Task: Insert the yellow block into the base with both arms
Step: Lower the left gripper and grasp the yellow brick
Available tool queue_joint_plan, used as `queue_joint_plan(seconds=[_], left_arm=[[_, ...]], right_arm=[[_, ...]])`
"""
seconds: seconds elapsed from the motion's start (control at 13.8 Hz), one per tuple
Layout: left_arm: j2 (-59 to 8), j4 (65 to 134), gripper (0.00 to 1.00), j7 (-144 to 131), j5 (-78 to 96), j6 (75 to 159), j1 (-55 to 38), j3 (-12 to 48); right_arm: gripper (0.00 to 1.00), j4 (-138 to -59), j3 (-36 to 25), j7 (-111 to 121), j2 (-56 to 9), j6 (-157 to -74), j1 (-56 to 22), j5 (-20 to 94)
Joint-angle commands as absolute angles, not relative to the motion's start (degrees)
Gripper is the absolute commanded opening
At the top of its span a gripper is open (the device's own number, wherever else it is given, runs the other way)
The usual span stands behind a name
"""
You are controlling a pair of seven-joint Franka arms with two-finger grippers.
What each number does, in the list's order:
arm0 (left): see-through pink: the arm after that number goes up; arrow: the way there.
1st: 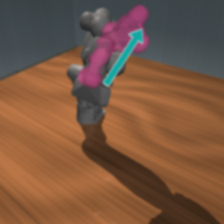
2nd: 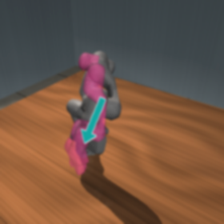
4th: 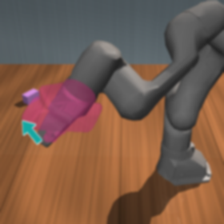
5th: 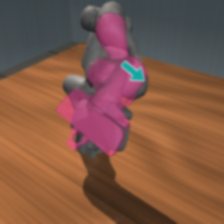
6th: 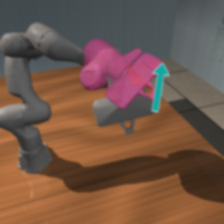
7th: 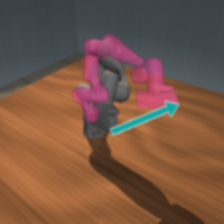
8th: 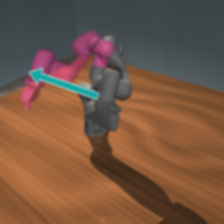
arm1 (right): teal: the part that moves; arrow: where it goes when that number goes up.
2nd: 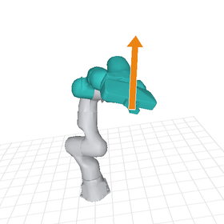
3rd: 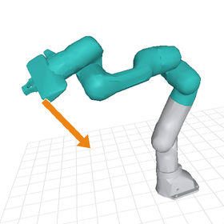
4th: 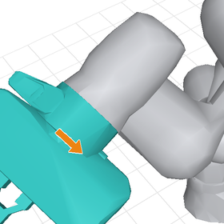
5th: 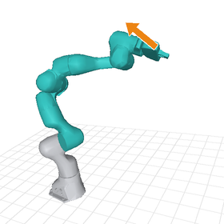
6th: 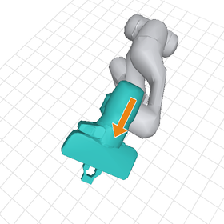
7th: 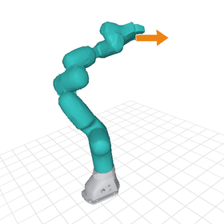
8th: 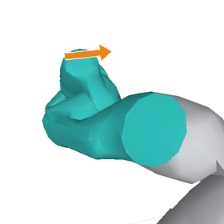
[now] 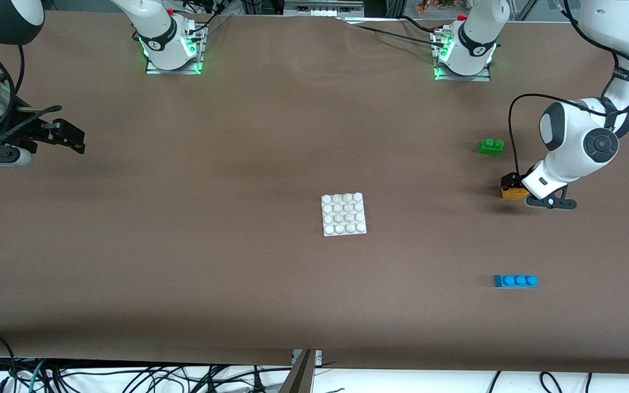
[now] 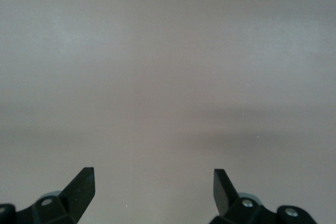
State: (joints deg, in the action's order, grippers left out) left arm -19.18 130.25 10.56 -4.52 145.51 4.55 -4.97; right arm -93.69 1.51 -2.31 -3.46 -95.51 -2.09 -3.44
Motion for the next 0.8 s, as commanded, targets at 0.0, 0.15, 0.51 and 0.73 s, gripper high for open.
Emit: queue_joint_plan(seconds=[0.0, 0.15, 0.51, 0.73], left_arm=[[-20.82, 131.30, 1.00, 11.43, -5.71, 149.40, 5.54, -4.66], [-21.71, 131.40, 1.00, 10.90, -5.71, 150.20, 5.54, -4.66], [-22.15, 131.31, 0.28, 10.37, -5.54, 150.03, 5.54, -4.66], [-20.93, 130.87, 0.15, 10.55, -5.54, 148.02, 5.45, -4.22]], right_arm=[[1.00, -91.93, 1.58, -2.38, -3.78, -93.87, -2.11, -4.04], [1.00, -91.93, 1.49, -1.93, -3.87, -94.39, -2.02, -4.13], [1.00, -91.93, 1.32, -1.93, -3.87, -94.48, -1.93, -4.13], [1.00, -91.85, 1.41, -2.28, -3.87, -94.48, -2.02, -4.13]])
